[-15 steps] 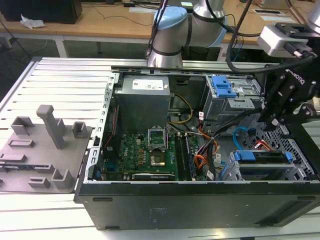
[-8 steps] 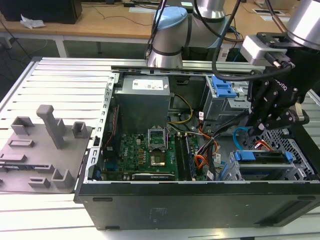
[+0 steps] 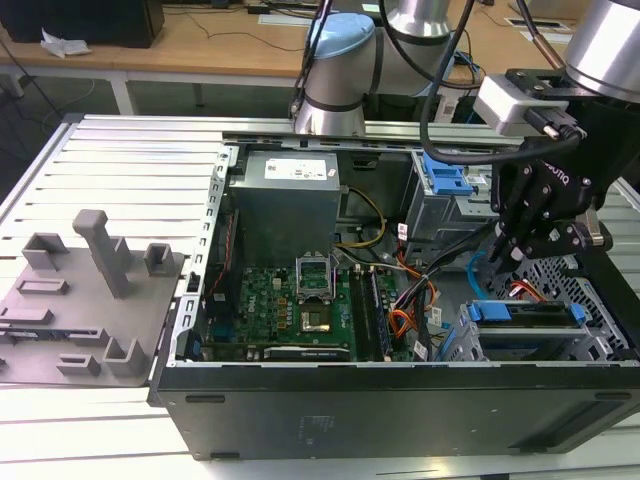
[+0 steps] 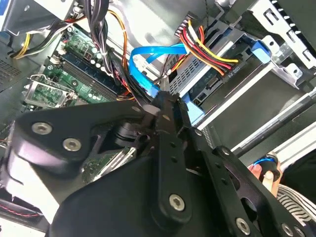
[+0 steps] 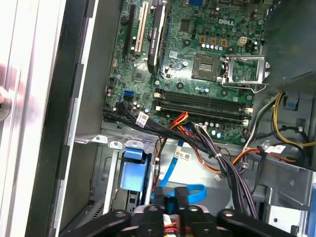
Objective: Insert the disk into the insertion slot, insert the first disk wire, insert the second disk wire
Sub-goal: 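Insert the second disk wire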
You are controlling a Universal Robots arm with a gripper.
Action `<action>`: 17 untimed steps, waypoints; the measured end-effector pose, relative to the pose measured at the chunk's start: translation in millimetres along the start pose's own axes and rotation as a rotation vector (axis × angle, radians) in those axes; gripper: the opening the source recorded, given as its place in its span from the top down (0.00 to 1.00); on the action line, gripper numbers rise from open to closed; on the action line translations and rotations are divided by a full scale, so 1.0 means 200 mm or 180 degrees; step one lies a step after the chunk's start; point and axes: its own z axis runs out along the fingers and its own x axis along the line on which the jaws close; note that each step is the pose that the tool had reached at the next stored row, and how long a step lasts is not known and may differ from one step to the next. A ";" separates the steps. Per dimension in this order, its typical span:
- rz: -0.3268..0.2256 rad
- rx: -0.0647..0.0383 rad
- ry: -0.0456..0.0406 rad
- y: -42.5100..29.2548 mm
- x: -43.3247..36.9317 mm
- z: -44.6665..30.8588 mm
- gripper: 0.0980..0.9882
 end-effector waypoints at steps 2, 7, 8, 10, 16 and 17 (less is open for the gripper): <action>0.0000 0.0000 0.0000 0.000 0.000 0.000 0.93; 0.0000 0.0000 0.0000 -0.002 0.000 0.000 0.93; 0.0000 0.0000 0.0000 -0.012 0.001 0.000 0.93; 0.0000 -0.0001 0.0000 -0.035 0.004 -0.002 0.93; 0.0112 -0.0006 -0.0006 -0.046 0.009 -0.002 0.93; 0.0206 -0.0010 -0.0011 -0.046 0.009 -0.001 0.93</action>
